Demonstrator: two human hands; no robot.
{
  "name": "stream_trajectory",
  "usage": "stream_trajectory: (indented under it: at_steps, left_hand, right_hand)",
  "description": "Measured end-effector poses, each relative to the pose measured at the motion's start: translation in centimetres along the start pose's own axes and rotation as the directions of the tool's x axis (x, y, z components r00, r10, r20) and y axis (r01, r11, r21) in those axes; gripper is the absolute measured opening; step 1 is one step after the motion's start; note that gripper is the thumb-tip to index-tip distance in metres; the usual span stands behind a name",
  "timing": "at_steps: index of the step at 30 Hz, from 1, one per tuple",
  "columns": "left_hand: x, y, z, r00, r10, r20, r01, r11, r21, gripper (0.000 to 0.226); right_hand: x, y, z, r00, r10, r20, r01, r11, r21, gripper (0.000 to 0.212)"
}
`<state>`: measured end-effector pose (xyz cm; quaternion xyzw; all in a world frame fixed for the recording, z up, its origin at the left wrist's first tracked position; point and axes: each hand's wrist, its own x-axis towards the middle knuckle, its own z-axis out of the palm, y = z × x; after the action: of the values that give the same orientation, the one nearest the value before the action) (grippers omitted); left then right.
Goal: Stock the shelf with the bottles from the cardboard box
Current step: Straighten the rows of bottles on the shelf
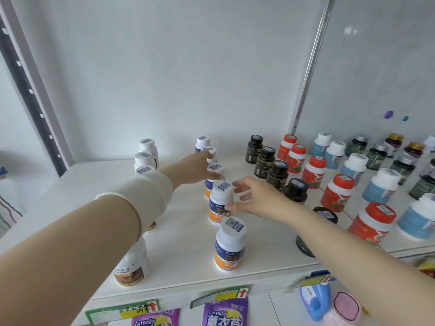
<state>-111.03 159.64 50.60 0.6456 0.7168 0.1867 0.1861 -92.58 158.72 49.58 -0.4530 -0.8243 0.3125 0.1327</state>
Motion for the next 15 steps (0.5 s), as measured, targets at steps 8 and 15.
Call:
stream_trajectory:
  at_steps: [8,15]
  left_hand:
    - [1.3,-0.3,0.7,1.000,-0.007,0.020,0.007,1.000,-0.025,0.056]
    - [1.2,-0.3,0.3,0.998,-0.014,0.066,0.020,0.995,-0.099,0.047]
  right_hand:
    - [1.4,1.9,3.0,0.999,-0.003,-0.037,0.013,0.965,0.261,0.051]
    - [1.7,2.4,3.5,0.997,-0.030,-0.074,0.054,0.937,0.346,0.047]
